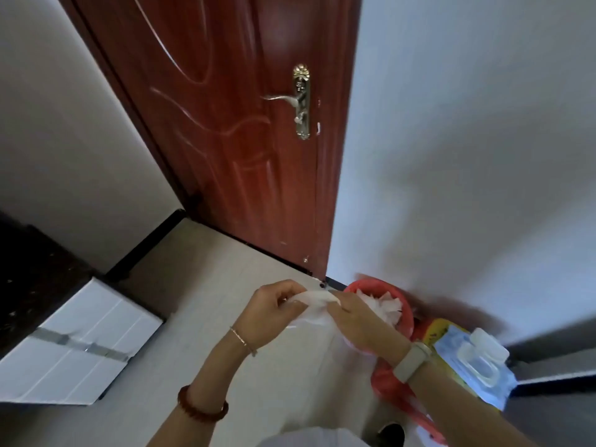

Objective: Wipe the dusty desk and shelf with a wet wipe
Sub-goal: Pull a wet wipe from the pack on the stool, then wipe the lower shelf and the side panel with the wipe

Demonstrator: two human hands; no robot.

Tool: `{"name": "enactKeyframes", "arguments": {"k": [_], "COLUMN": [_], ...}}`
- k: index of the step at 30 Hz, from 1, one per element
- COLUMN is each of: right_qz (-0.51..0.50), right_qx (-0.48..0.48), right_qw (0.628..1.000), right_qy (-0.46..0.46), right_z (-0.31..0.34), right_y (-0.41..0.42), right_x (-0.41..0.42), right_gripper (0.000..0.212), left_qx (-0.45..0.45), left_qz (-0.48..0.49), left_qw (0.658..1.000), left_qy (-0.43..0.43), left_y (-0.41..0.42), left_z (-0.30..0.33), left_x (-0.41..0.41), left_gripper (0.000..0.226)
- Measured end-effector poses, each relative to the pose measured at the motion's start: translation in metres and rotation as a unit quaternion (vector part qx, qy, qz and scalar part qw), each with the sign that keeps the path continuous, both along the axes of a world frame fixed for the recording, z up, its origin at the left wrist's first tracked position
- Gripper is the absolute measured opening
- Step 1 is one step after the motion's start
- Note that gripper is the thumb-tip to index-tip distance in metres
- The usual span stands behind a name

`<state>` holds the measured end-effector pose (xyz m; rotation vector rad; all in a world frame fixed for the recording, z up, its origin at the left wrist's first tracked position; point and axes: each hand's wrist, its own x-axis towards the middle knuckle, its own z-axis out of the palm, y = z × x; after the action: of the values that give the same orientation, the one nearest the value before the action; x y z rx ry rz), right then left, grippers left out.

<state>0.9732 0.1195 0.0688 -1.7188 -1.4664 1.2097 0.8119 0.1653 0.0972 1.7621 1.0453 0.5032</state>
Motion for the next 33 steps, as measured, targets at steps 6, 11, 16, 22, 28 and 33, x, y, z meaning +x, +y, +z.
{"name": "enactKeyframes", "arguments": {"k": [6,11,16,22,28,33], "right_qz": [-0.052,-0.073,0.001,0.034,0.091,0.203], "right_qx": [-0.146,-0.246,-0.341,-0.367,-0.396,-0.323], "right_qw": [0.958,0.875,0.827,0.802,0.793,0.828], "right_qy": [0.243,0.410,0.446,0.470,0.454,0.410], "right_z": [-0.002,-0.011,-0.028,-0.037,-0.037,-0.048], "right_y": [0.046,0.080,0.103,0.180,0.262,0.305], "right_x": [-0.106,-0.185,-0.256,-0.315,-0.369,-0.404], "right_gripper": [0.016,0.017,0.041,0.035,0.038,0.046], "left_qx": [-0.048,-0.164,-0.245,-0.225,-0.137,-0.089], "left_qz": [0.216,0.426,0.543,0.565,0.606,0.660], "left_qw": [0.975,0.877,0.759,0.717,0.728,0.742], "left_qy": [-0.035,-0.150,-0.263,-0.342,-0.289,-0.074], "left_y": [-0.015,-0.016,0.002,0.059,0.125,0.139], "left_z": [-0.012,-0.020,-0.035,-0.031,-0.014,-0.026], "left_x": [-0.128,-0.201,-0.254,-0.297,-0.332,-0.364], "left_gripper": [0.047,0.044,0.033,0.031,0.016,0.050]}}
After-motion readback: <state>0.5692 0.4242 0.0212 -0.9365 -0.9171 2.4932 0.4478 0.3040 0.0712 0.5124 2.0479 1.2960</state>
